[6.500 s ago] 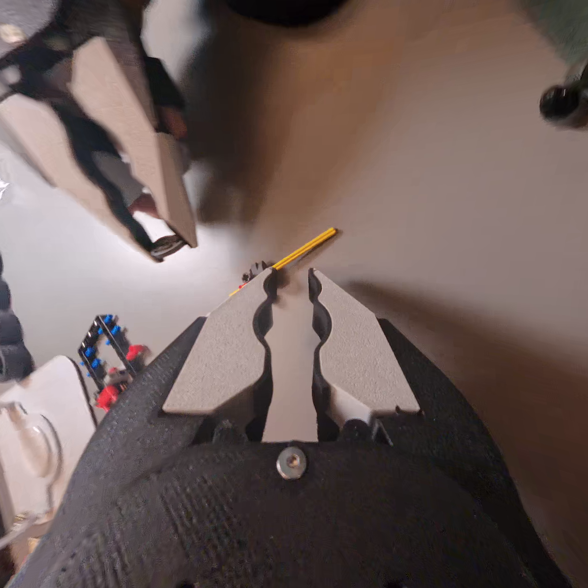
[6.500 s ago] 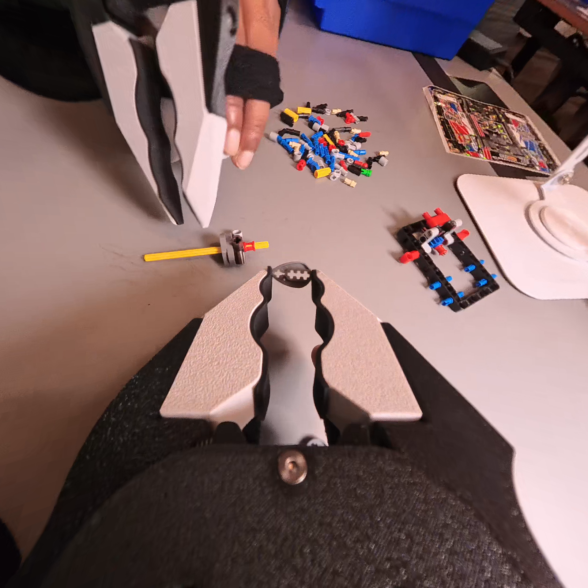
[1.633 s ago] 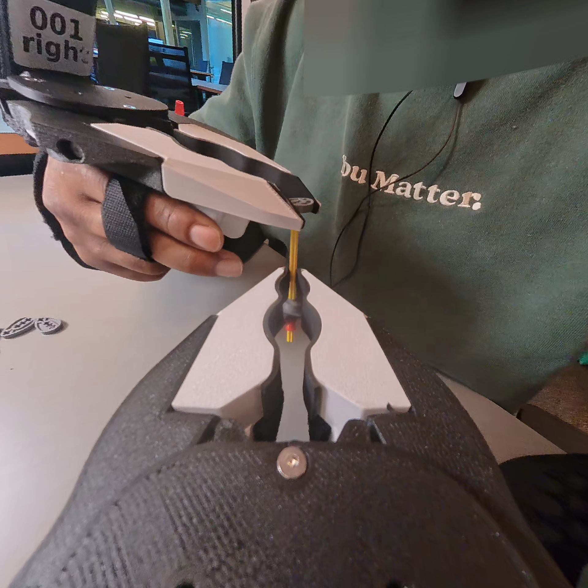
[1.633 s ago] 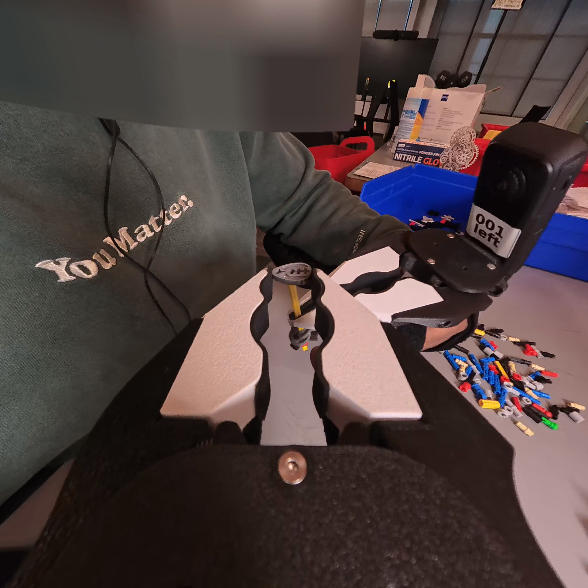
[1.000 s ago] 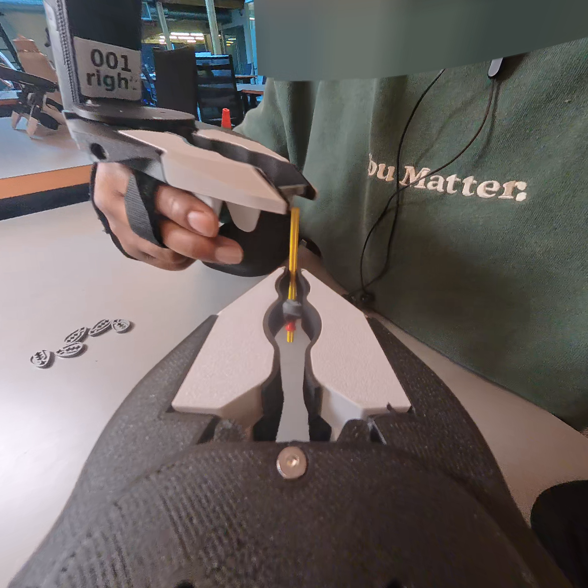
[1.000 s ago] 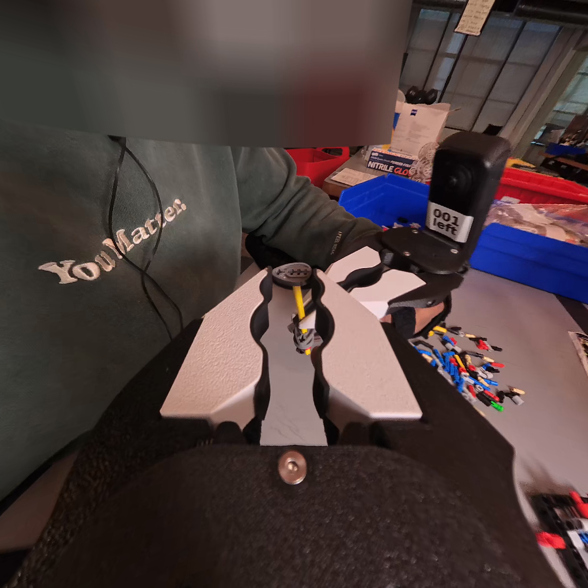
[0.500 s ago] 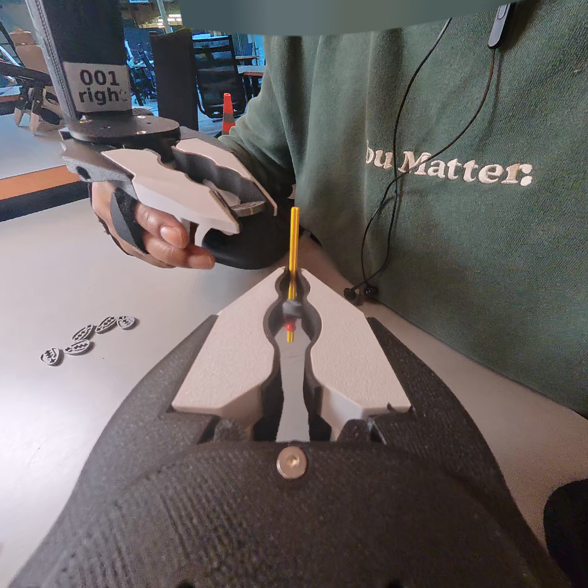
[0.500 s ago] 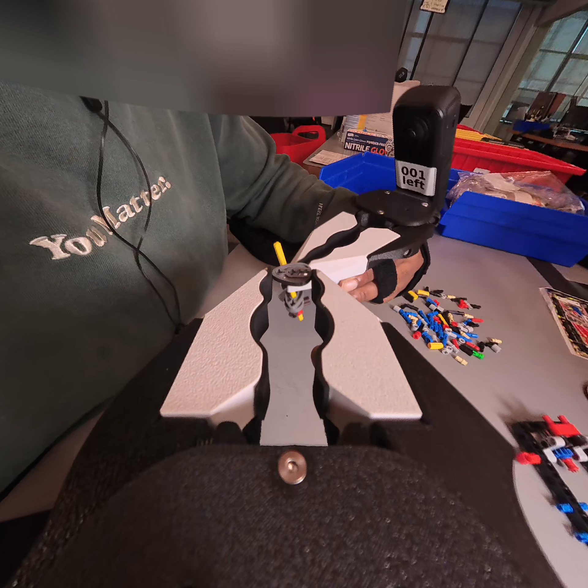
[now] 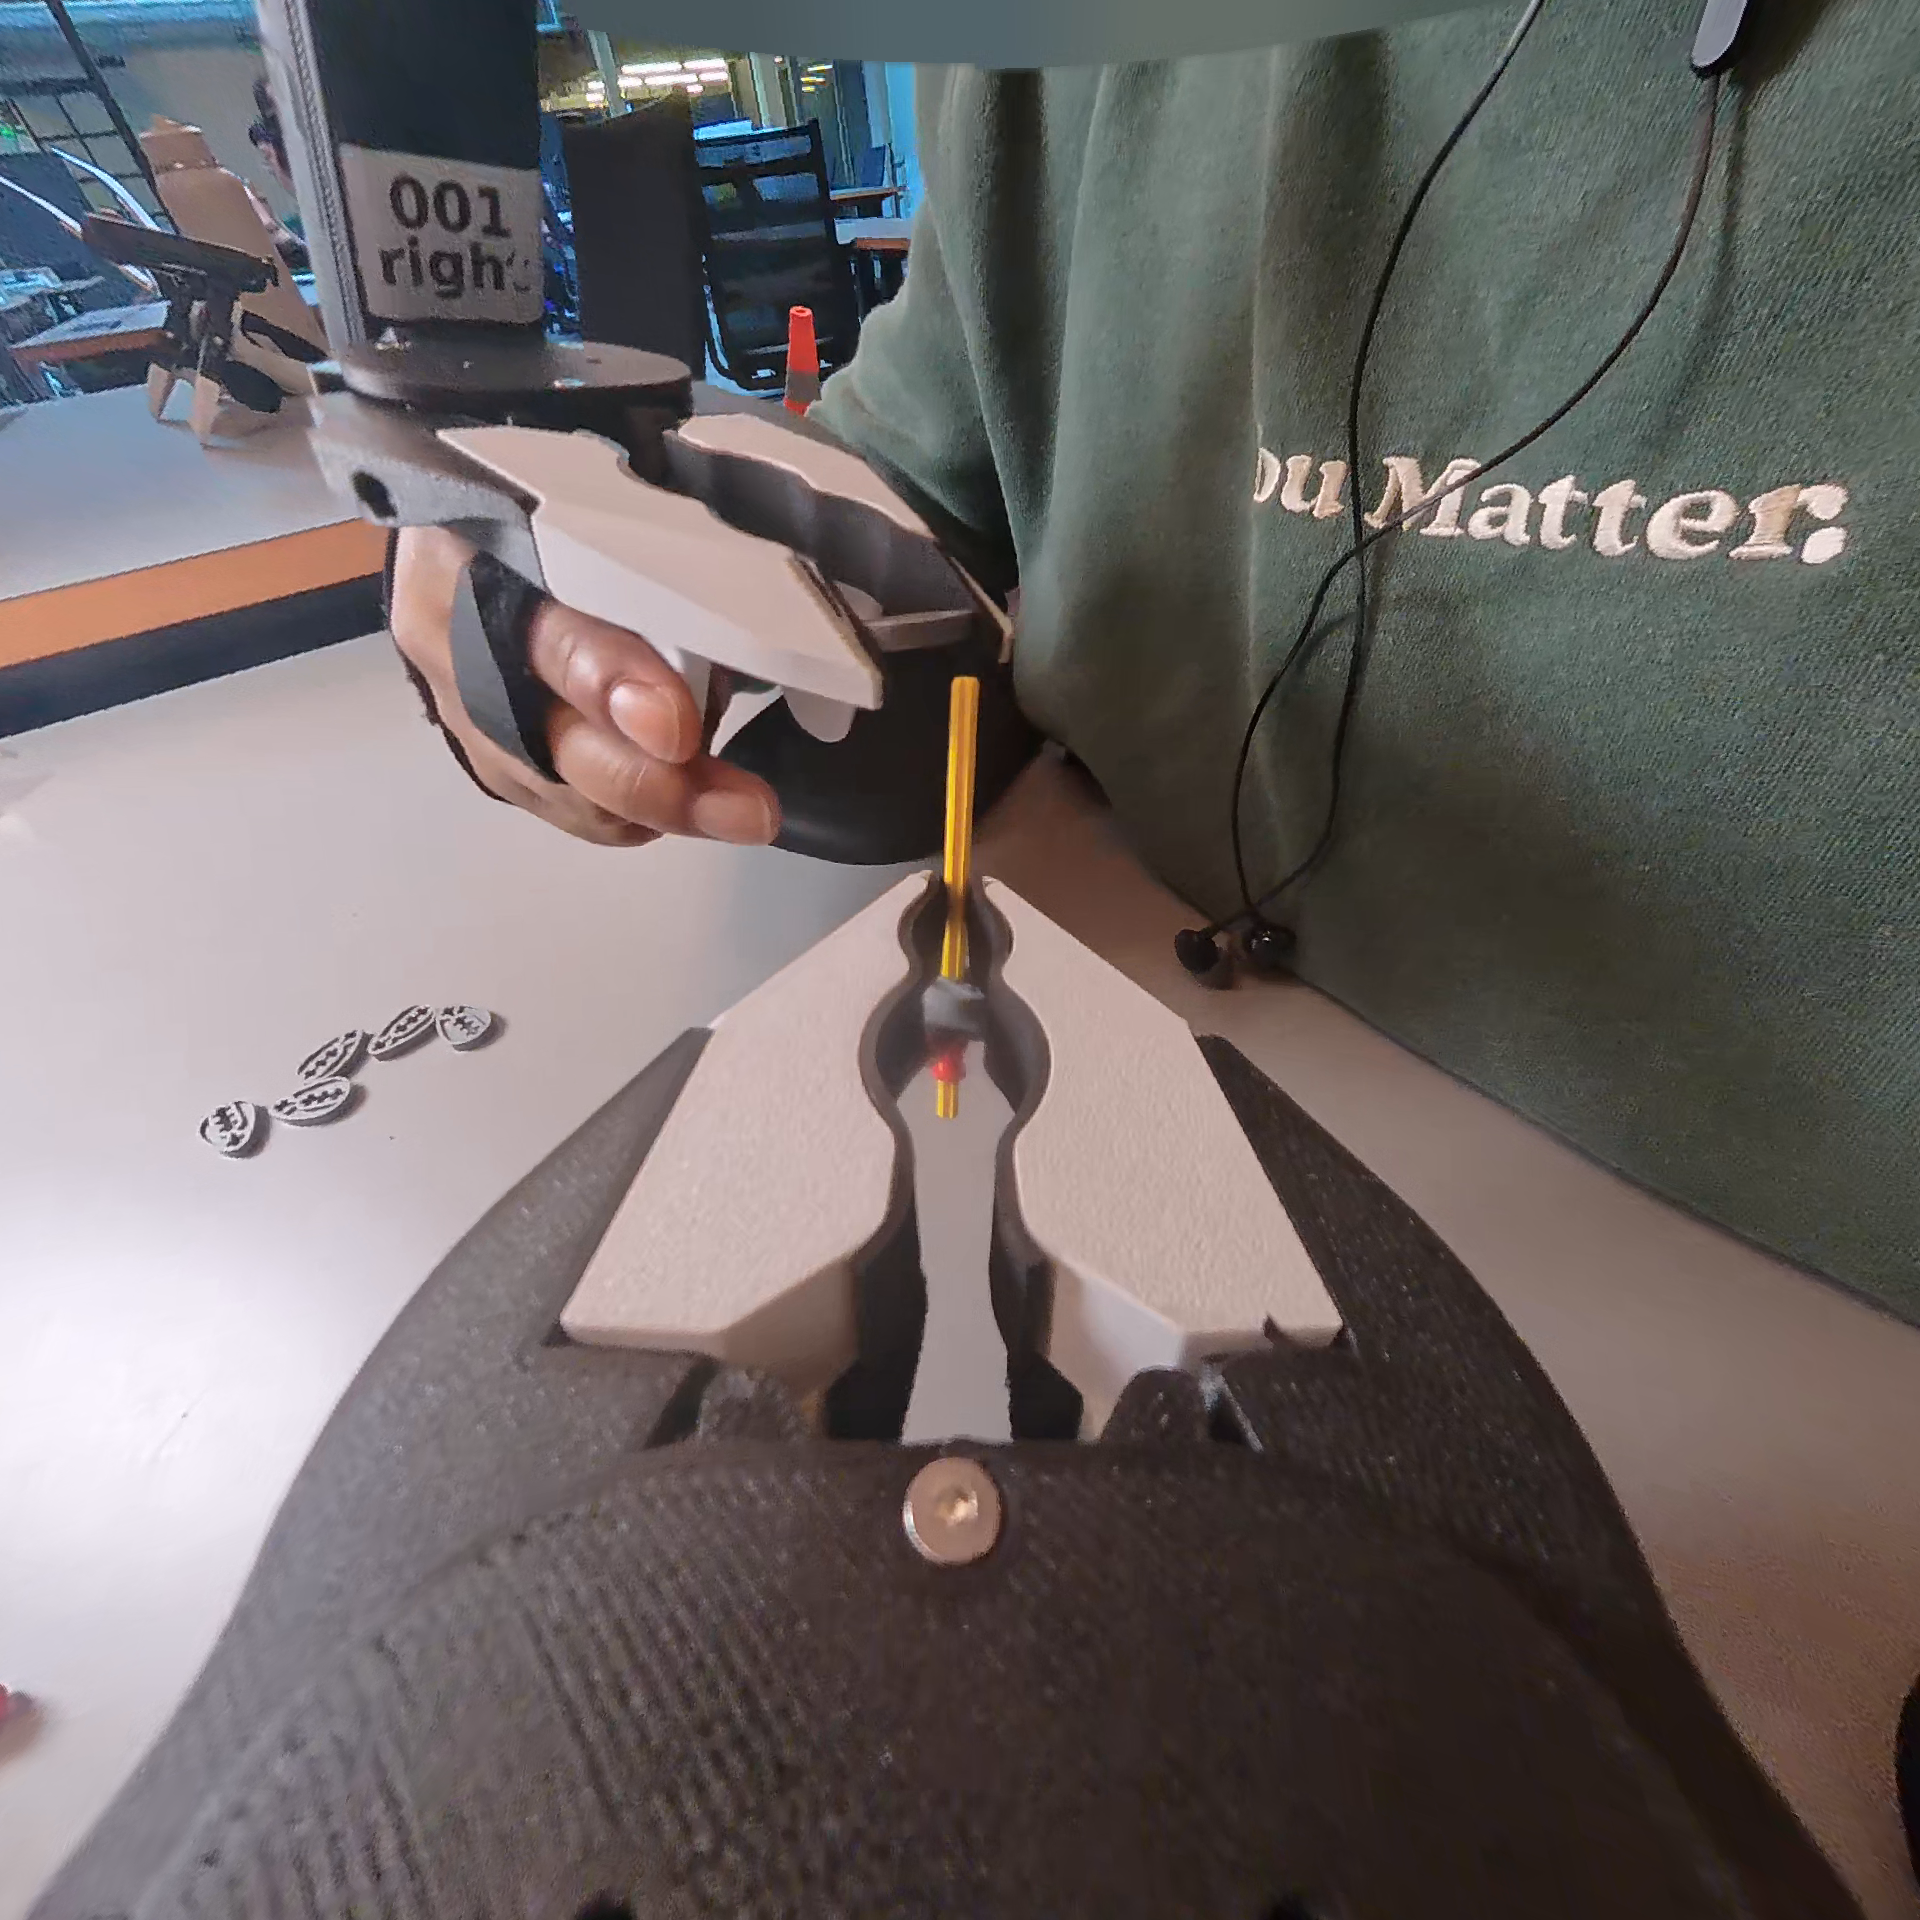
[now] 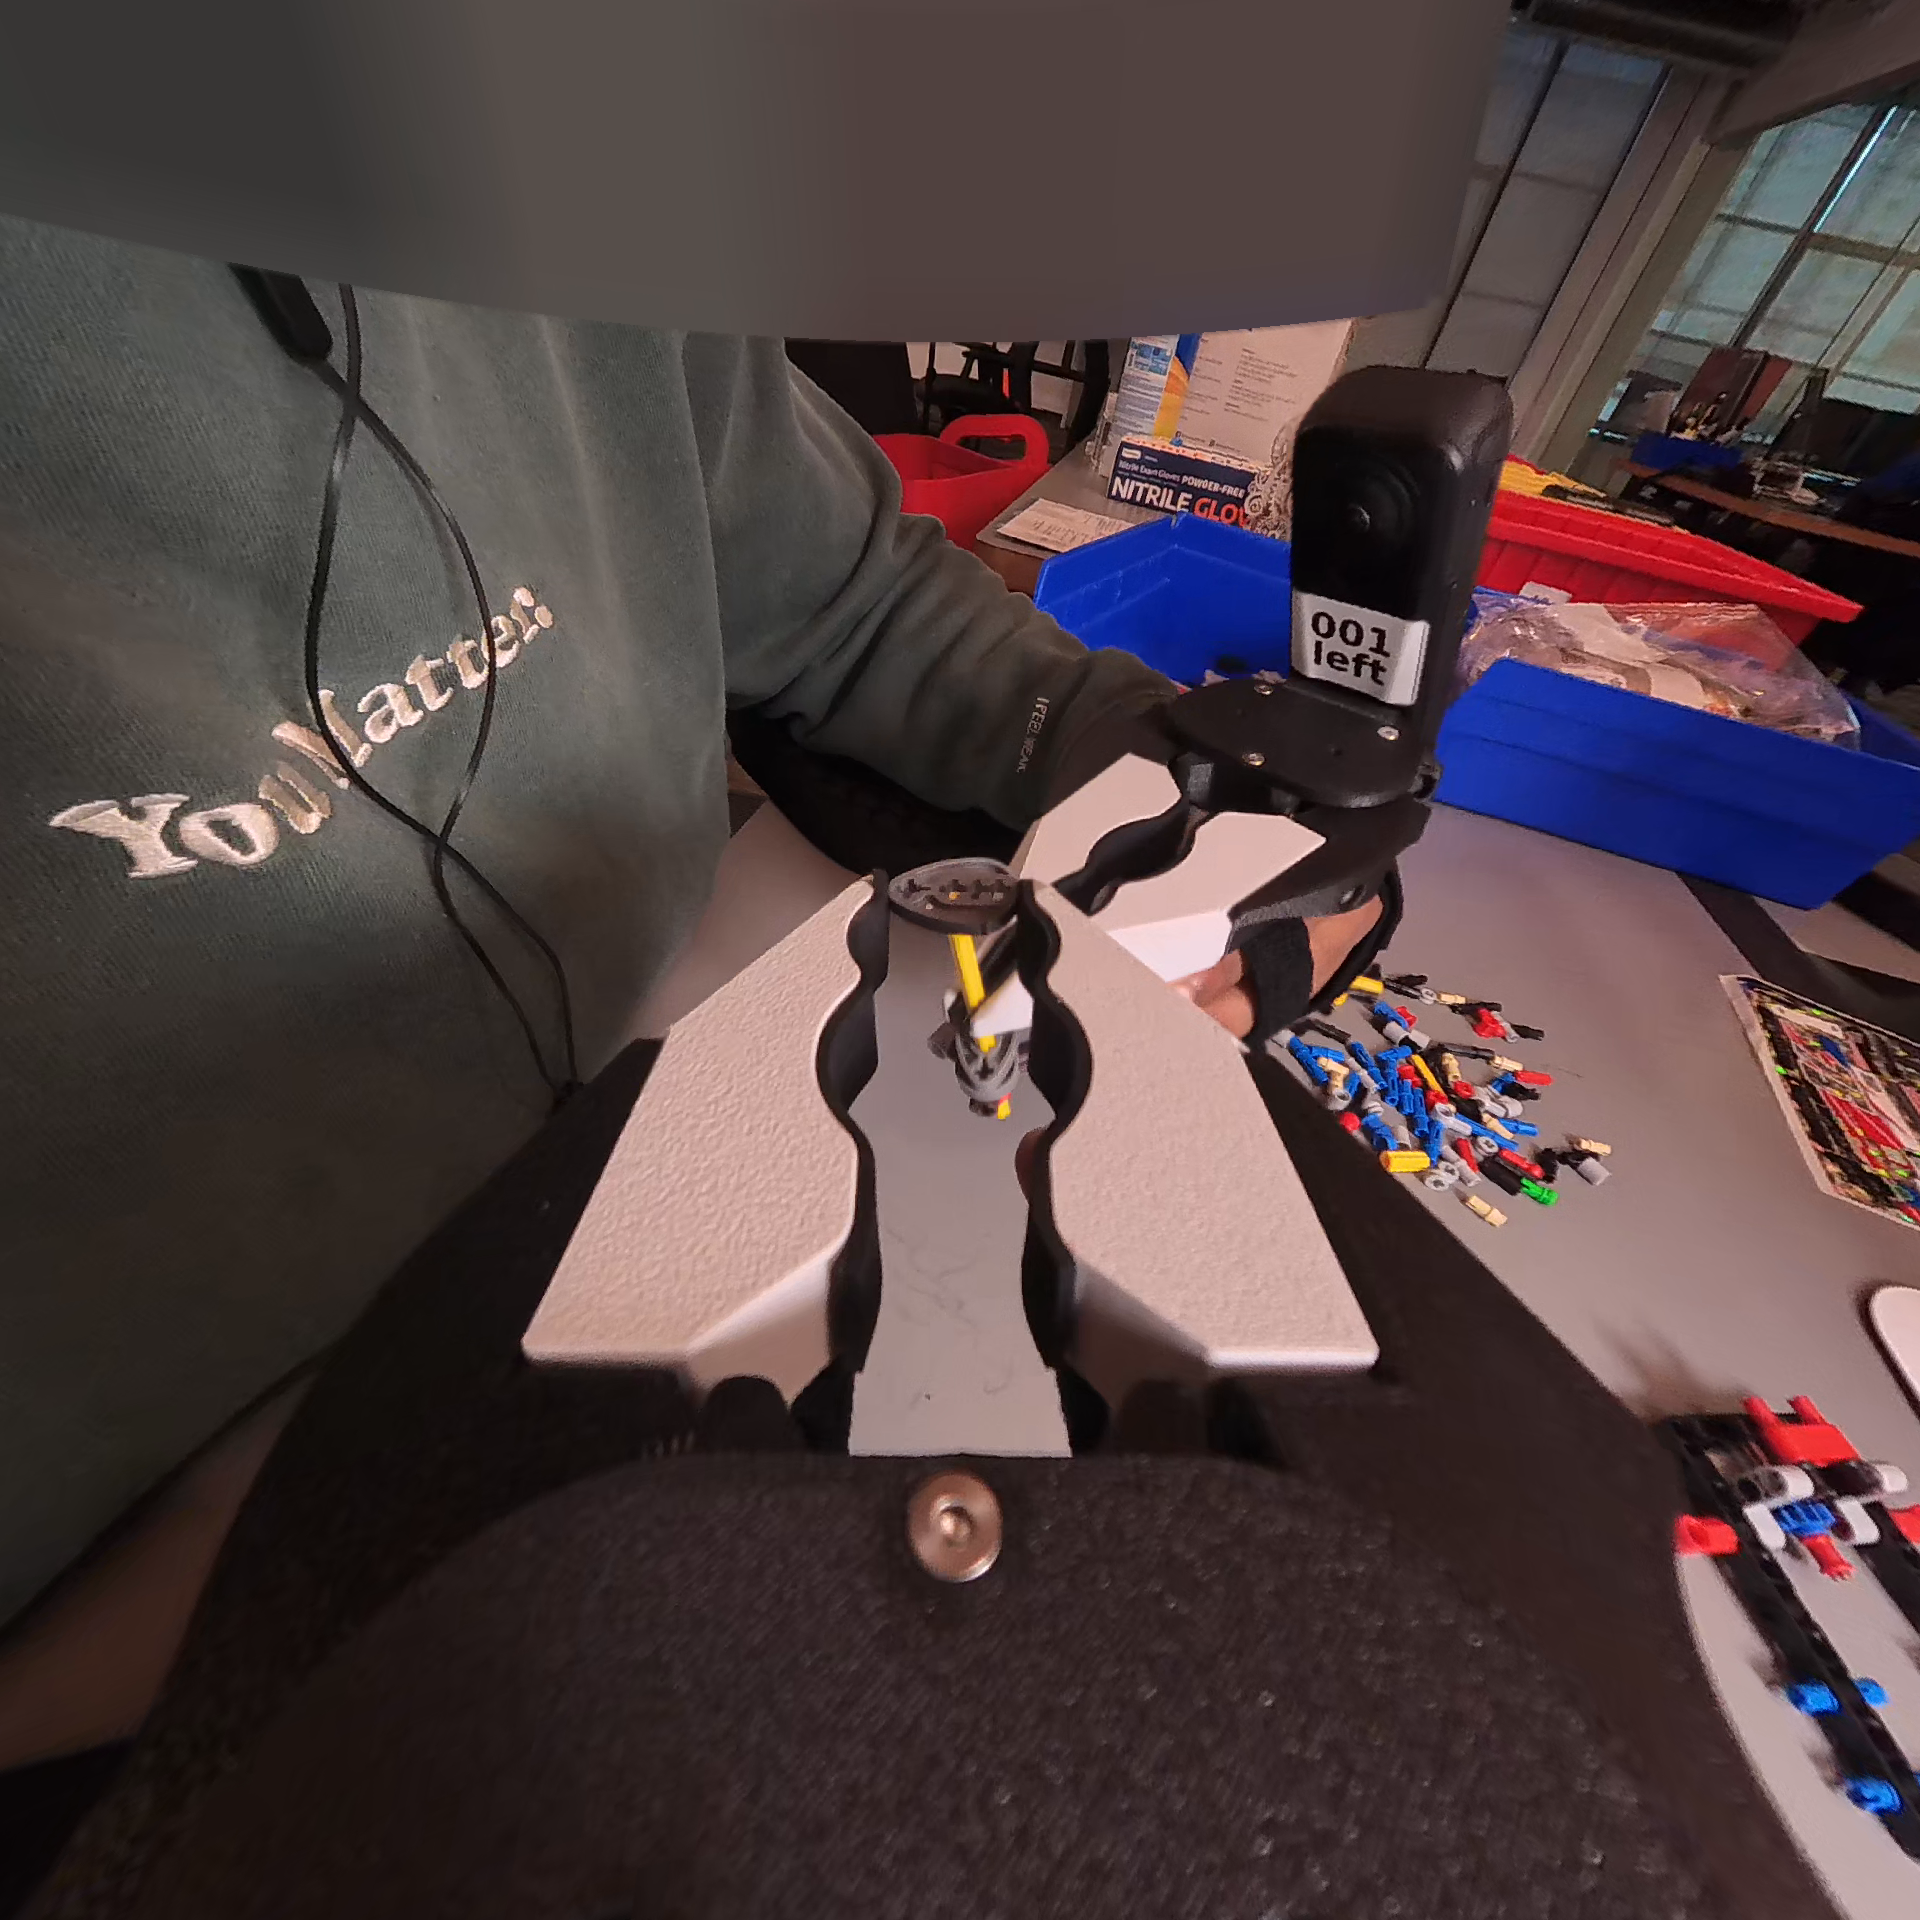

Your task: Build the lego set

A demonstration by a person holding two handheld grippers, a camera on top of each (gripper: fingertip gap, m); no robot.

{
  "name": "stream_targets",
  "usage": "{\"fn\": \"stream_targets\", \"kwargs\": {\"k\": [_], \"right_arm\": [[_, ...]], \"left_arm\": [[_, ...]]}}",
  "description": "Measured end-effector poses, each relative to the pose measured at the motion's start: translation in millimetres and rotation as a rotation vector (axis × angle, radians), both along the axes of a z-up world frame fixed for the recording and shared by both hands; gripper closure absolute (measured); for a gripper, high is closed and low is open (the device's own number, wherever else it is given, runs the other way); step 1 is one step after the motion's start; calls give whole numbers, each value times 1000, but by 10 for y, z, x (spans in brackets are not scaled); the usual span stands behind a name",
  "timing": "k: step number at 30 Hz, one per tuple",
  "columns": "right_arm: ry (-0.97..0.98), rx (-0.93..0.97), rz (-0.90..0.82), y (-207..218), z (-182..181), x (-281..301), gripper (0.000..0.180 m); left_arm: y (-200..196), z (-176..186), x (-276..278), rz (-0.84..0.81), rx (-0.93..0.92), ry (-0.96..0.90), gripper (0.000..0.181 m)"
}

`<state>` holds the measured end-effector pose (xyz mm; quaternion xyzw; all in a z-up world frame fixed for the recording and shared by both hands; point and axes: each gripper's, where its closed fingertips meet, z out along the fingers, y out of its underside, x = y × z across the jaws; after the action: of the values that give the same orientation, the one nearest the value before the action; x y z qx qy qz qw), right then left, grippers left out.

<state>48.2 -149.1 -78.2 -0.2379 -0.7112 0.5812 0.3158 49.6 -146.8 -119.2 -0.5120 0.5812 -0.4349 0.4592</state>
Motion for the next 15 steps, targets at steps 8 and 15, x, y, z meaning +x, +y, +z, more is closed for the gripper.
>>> {"fn": "stream_targets", "kwargs": {"k": [8,15], "right_arm": [[-24,53,-17,-59,-82,-57,157],[-12,72,-35,-48,-65,-63,157]], "left_arm": [[13,-38,0,0,-25,-3,179],[13,-11,1,2,-26,-18,179]]}}
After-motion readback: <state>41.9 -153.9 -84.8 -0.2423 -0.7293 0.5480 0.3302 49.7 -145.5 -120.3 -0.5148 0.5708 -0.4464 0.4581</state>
